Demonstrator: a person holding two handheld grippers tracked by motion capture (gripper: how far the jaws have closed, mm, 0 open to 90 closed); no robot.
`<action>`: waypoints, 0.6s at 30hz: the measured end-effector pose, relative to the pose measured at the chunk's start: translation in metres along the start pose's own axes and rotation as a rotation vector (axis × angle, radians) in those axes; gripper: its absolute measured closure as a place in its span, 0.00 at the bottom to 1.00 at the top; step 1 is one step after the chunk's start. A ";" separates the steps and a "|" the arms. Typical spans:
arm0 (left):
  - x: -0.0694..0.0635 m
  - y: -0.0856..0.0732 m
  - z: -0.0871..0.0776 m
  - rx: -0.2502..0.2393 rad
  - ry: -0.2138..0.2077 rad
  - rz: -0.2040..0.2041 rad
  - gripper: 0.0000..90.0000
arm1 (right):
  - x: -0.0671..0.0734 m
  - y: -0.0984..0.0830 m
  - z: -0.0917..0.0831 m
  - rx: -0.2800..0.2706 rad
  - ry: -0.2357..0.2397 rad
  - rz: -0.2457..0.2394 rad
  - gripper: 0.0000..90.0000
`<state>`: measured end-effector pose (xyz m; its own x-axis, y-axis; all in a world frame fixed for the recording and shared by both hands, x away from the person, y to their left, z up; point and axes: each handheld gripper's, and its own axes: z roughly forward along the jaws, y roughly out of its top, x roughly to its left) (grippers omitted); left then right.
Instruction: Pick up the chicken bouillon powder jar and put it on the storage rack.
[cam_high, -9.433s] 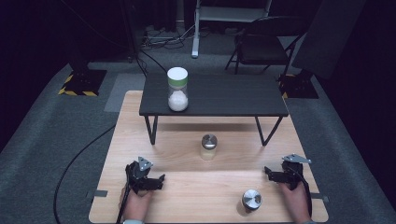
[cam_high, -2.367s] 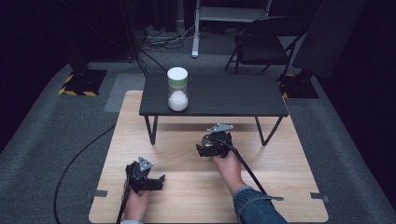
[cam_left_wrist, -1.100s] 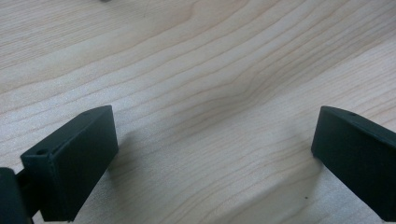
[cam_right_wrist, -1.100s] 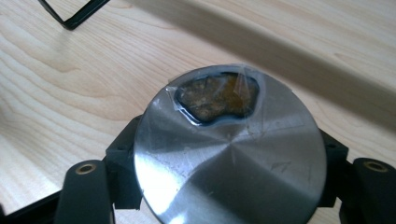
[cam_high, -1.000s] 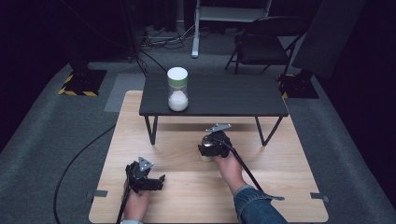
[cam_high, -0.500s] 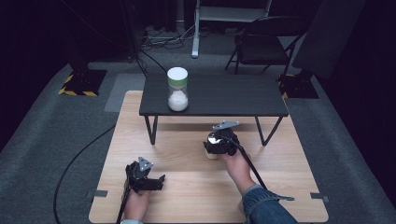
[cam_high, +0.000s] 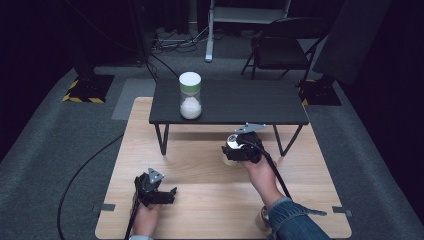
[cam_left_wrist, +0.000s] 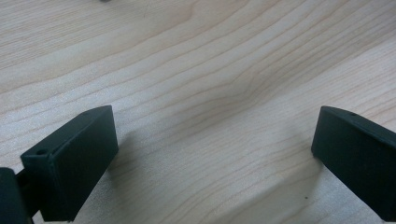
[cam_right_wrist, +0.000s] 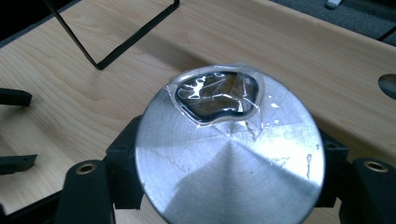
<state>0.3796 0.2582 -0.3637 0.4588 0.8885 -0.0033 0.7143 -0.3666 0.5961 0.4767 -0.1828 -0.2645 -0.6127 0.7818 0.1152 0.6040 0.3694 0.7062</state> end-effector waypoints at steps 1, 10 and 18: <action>0.000 0.000 0.000 -0.002 0.000 0.002 0.00 | 0.001 0.001 -0.002 -0.002 -0.001 -0.002 0.35; 0.000 0.000 0.000 -0.002 0.000 0.001 0.00 | 0.003 0.012 -0.018 -0.026 0.008 -0.013 0.35; 0.000 0.000 0.000 0.000 0.000 0.000 0.00 | 0.007 0.022 -0.031 -0.054 0.004 -0.020 0.35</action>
<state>0.3796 0.2583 -0.3637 0.4587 0.8886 -0.0036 0.7143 -0.3663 0.5964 0.4702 -0.1851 -0.2266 -0.6266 0.7724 0.1036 0.5635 0.3572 0.7449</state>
